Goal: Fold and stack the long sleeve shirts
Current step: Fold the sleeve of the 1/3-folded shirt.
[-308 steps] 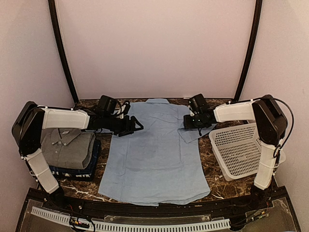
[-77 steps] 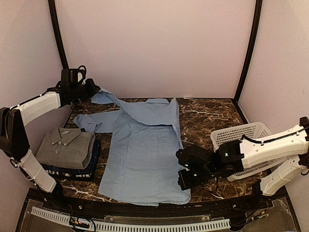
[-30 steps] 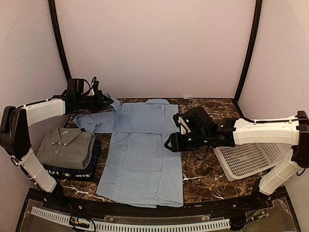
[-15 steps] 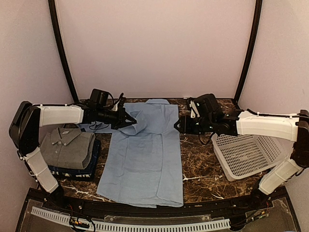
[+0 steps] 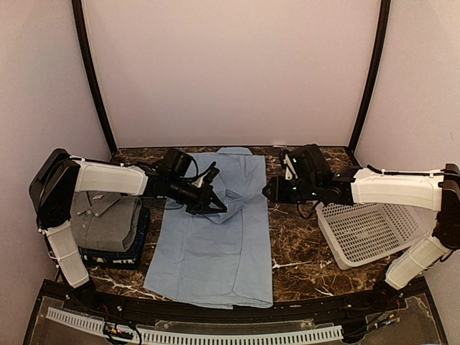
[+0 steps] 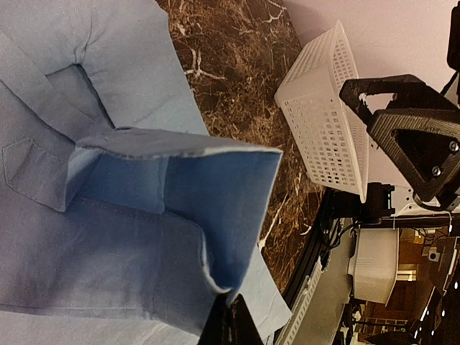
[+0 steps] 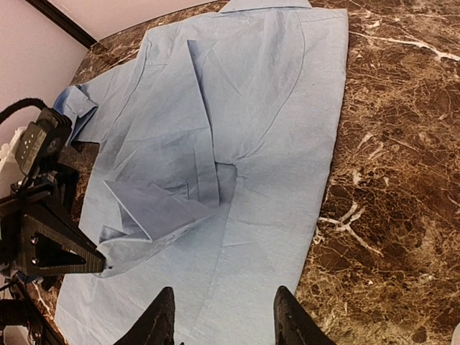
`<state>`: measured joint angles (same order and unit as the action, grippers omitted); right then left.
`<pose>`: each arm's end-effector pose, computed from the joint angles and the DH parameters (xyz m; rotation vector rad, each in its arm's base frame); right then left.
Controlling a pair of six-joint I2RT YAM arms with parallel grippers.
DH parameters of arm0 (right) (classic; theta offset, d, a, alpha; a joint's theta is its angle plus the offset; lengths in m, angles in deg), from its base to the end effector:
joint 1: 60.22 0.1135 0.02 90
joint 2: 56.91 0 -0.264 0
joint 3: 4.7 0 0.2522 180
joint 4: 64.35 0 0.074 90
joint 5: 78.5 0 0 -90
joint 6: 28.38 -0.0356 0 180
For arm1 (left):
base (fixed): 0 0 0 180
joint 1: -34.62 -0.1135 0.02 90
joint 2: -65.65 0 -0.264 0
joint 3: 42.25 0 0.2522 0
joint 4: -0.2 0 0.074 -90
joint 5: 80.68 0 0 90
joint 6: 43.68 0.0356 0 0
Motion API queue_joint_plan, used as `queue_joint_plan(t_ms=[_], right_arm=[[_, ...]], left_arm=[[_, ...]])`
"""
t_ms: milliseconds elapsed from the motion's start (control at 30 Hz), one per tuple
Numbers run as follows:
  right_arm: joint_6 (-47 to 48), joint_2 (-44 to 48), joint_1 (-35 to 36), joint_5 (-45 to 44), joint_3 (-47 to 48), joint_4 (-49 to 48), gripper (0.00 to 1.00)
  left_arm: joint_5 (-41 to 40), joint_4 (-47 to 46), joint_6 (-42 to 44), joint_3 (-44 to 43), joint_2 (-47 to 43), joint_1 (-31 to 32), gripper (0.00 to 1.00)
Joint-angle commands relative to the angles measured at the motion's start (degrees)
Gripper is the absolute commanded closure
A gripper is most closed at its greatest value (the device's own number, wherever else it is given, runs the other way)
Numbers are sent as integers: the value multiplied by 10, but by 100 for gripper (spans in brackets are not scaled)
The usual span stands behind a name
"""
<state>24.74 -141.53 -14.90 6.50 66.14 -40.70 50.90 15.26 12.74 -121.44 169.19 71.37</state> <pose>0.2322 0.2304 0.2497 -0.1203 2.3075 0.6741 0.2978 -0.2519 0.2023 0.5051 2.4266 -1.4212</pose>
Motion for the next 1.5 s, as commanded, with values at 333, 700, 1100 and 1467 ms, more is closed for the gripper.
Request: queue_joint_plan(t_ms=[333,700,1100,1467], right_arm=[[-2,30,-3,-29,-19,-2,56],[-4,36,-2,-25,-28,-2,56],[-9,41,-3,-19,-38,-9,56],[-15,42,-3,-10,-53,-16,56]], left_arm=[[13,71,70,-36,31,96,100],[21,59,88,-15,11,132,100],[31,68,127,-15,12,169,100],[18,65,140,5,-9,182,100]])
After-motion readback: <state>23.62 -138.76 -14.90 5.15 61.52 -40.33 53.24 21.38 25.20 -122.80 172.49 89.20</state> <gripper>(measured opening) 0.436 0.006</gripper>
